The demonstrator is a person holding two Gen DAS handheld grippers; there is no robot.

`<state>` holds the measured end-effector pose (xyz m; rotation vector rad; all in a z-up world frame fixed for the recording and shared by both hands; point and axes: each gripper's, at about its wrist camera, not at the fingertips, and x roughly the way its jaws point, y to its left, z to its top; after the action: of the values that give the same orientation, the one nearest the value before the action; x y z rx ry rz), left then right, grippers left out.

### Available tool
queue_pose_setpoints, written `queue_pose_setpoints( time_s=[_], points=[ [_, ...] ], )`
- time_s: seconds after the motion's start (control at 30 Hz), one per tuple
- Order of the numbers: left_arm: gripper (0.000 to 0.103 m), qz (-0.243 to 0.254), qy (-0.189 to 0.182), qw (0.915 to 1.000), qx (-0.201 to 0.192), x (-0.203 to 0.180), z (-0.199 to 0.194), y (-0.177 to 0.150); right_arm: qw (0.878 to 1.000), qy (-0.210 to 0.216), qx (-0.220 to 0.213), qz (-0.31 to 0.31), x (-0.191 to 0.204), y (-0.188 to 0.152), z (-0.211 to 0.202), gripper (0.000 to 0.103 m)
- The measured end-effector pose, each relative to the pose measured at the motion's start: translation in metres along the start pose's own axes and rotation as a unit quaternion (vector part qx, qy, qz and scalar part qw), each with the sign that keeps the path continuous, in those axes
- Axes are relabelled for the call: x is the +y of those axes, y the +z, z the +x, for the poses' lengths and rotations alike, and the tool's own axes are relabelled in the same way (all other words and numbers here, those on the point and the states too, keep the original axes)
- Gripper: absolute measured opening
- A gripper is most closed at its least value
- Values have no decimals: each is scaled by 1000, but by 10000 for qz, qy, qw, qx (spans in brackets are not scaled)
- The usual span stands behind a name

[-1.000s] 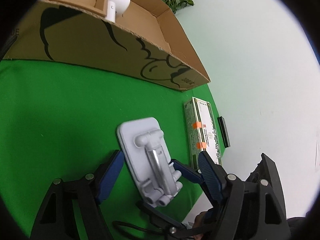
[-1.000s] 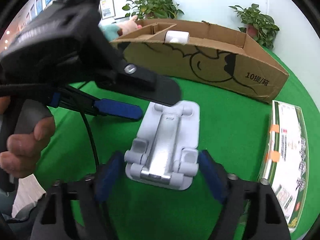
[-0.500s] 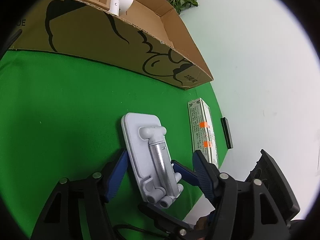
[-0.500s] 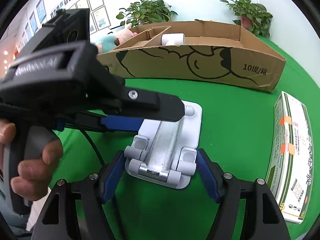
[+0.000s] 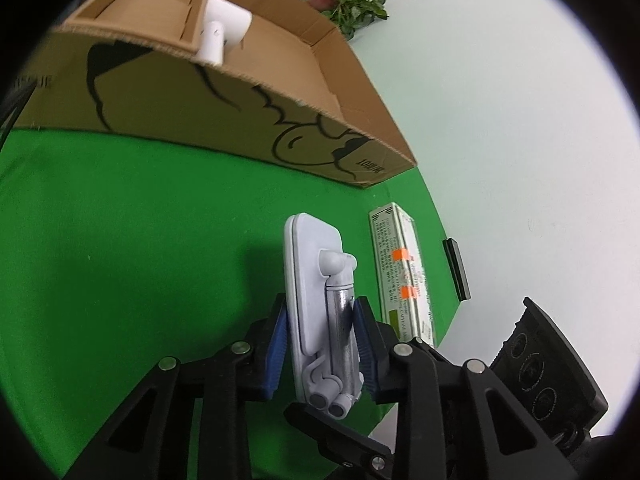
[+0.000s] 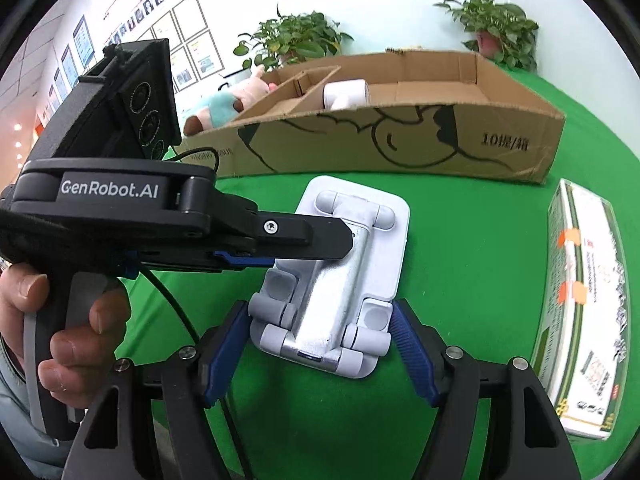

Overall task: Organize objects
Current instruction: 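Close the right gripper on the phone stand and lift it, then carry the phone stand with the right gripper over the large box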

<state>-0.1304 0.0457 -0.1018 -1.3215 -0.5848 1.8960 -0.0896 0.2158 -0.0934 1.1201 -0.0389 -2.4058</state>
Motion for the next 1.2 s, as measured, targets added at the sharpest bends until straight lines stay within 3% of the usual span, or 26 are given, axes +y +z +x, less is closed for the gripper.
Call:
queue_pose_setpoints(
  time_s=[0.2,0.53,0.87,1.2],
  points=[
    [28,309,36,9993,-189,-20,-14,6,9996,-11,-267,-30,3,6,-17,68],
    [26,738,-99,9961,-481,-49,-34,28,9969,-174,-762,-77,-4,46,-36,63],
    [26,1119,-35,9911,-714,-84,-46,84,9932,-213,-1131,-159,-10,104,-46,63],
    [26,1200,63,9895,-808,-94,-58,130,9935,-163,-1097,-238,-15,169,-42,63]
  ],
)
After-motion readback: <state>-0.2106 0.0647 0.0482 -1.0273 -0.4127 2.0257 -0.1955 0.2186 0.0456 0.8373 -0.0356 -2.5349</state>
